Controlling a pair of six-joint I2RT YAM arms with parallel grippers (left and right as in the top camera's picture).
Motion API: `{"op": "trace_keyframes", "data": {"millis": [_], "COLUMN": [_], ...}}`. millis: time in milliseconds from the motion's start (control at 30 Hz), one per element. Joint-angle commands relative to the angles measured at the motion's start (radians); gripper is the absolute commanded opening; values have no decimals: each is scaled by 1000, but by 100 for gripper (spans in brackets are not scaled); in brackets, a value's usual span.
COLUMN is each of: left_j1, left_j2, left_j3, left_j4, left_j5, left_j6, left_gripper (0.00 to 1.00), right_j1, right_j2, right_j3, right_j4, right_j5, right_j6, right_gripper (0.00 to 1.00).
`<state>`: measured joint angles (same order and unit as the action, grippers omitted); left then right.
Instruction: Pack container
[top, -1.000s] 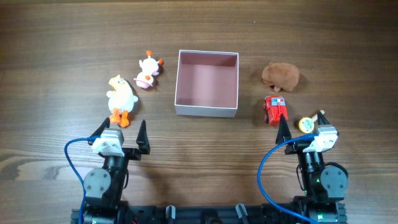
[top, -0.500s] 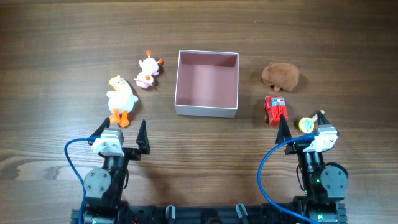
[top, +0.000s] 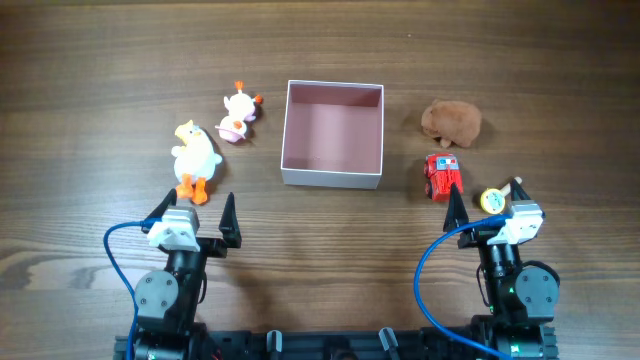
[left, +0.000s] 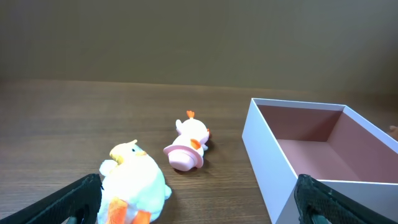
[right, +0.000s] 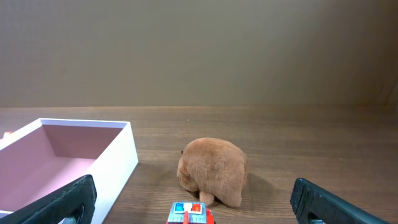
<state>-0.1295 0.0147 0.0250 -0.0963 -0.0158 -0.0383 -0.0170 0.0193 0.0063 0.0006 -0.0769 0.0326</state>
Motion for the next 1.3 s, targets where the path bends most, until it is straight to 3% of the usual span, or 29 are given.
{"op": "trace_keyframes", "data": {"millis": [0, 567, 667, 767, 1000, 1267], "left_j1": [5, 4, 5, 4, 5, 4], "left_j2": [-8, -8, -8, -8, -8, -8], "left_j3": [-8, -8, -8, -8, -8, -8], "left_j4": [3, 3, 3, 3, 3, 3], "left_j5": [19, 19, 19, 19, 19, 19], "left_j6": [16, 16, 16, 16, 16, 16], "left_gripper": [100, 100, 100, 100, 100, 100], "right_j1": [-5, -5, -5, -5, -5, -3], "right_j2": [-8, -8, -5, 24, 435, 1120], "right_j3": [-1, -1, 2, 54, 380, 1068], "right_j4": [2, 10, -1, -10, -68, -554], "right_j5": [20, 43, 20, 31, 31, -3], "right_j6": [-6, -29, 53, -3, -4, -7], "right_gripper": [99, 100, 99, 99, 100, 100]}}
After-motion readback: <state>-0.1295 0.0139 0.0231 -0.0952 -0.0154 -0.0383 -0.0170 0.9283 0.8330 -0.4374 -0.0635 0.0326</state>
